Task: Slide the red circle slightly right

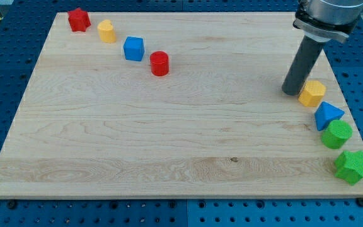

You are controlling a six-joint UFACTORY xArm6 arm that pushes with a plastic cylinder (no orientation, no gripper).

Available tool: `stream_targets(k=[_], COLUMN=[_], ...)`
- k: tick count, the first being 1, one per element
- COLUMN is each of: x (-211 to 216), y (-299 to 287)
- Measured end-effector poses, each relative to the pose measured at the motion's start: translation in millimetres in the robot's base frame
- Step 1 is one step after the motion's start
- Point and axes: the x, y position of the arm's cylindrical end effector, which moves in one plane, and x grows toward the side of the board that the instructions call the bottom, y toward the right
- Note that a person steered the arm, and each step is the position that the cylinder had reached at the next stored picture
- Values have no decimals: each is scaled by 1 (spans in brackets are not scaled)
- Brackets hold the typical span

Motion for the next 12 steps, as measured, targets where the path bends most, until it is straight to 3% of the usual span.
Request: stream_targets(k=[3, 4, 5, 9, 12], x=[-3, -27, -61, -54, -84], y=[-200, -279, -302, -242, -230])
